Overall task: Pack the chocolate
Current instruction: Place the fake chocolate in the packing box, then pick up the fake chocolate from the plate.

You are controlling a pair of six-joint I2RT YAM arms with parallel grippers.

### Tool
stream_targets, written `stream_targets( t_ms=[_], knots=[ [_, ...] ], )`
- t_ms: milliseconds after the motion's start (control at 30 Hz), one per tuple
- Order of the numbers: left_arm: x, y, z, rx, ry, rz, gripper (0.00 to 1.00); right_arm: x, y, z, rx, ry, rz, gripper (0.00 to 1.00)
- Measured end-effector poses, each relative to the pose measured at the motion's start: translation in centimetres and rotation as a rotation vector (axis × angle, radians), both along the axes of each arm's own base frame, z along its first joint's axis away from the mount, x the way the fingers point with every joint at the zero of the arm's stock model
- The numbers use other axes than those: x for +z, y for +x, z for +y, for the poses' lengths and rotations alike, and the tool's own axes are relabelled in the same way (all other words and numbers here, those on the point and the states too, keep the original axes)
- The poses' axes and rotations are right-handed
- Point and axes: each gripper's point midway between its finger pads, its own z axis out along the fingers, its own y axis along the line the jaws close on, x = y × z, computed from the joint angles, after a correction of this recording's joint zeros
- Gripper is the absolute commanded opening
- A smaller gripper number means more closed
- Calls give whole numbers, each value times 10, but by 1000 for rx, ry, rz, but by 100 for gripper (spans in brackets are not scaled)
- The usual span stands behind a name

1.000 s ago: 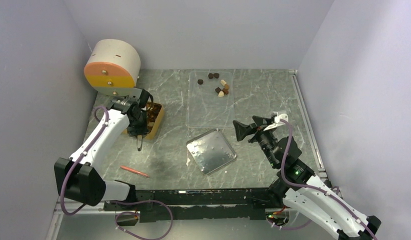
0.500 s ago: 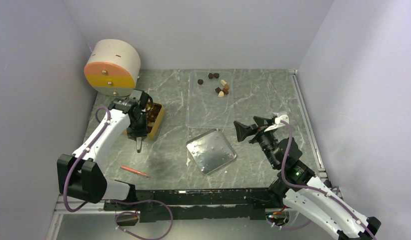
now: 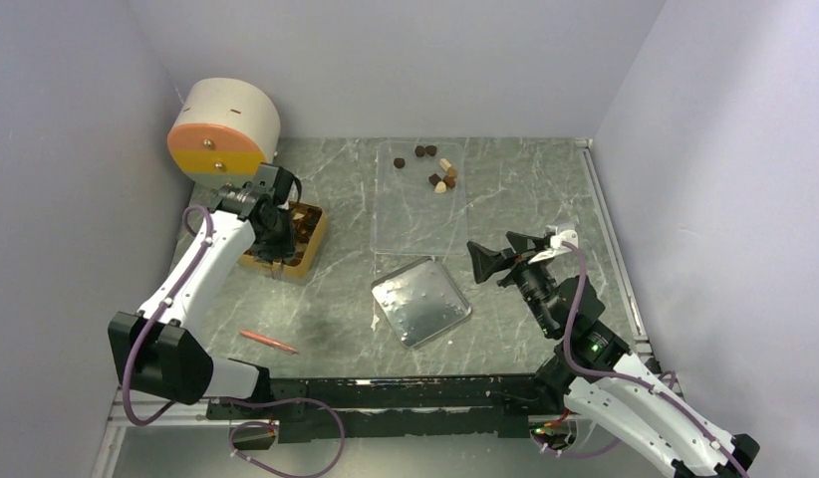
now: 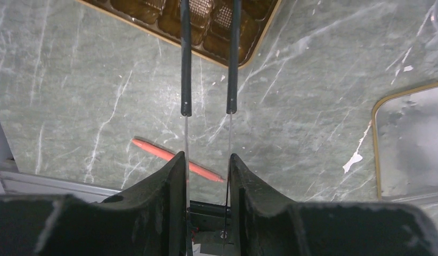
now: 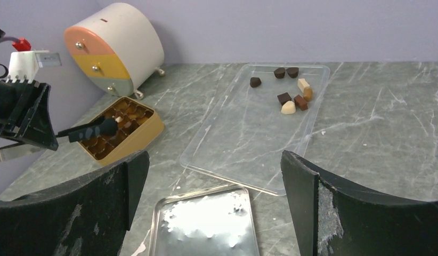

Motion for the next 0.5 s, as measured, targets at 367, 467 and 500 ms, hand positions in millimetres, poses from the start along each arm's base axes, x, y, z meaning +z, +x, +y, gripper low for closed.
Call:
stream_targets(
  t_ms=[367, 467, 500],
  knots=[
    [50, 54, -32, -119, -111, -156, 36, -5, 1, 0, -2, -7, 18, 100],
    [59, 73, -47, -173, -162, -208, 35, -5, 1, -1, -9, -4, 21, 100],
    [61, 79, -52, -191, -175, -220, 35, -5, 1, -2, -14, -5, 21, 100]
  ],
)
